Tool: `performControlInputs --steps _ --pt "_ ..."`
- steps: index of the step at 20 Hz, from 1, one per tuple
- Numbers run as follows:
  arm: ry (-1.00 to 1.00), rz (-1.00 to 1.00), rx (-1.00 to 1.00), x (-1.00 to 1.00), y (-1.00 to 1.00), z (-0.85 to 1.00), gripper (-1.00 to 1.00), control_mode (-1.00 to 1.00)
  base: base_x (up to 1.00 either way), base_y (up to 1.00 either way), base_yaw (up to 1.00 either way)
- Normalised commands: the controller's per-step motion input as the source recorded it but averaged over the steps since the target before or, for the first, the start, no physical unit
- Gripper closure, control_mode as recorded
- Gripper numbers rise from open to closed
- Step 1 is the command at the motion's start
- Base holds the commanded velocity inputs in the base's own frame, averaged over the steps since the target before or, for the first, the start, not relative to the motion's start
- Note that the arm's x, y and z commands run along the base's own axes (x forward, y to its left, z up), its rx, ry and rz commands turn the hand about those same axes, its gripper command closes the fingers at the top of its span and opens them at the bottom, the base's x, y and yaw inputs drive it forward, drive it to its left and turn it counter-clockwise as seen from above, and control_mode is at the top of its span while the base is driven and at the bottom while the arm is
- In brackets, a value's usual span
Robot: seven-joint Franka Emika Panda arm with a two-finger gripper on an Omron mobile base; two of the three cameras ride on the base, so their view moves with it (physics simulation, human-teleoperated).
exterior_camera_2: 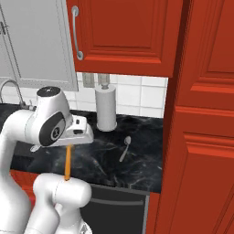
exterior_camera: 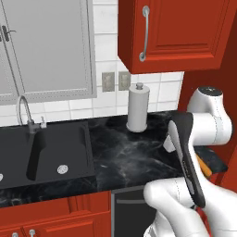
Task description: Take the fork and place it on the left side of the plate. Then take the spoon and place it on the right side of the plate. Make sure they're directly next to the plate.
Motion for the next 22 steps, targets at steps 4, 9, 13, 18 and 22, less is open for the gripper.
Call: performControlInputs --steps 4,9,13,18,22 --pt "-0.13 0.01 -0.03 -0.74 0.21 -0.14 1.00 -1.00 0.00 0.00 0.00" --pt "-0.06 0.00 -0.02 -0.30 0.11 -0.05 1.00 1.00 -0.43 0.24 0.01" --pt "0.00 0.00 0.00 0.00 0.00 0.00 1.00 1.00 -0.58 0.63 0.04" --pt "0.00 0.00 0.00 0.00 0.00 0.00 1.00 1.00 -0.32 0.93 0.17" --pt "0.00 0.00 0.00 0.00 0.00 0.00 1.00 1.00 -0.14 1.00 0.33"
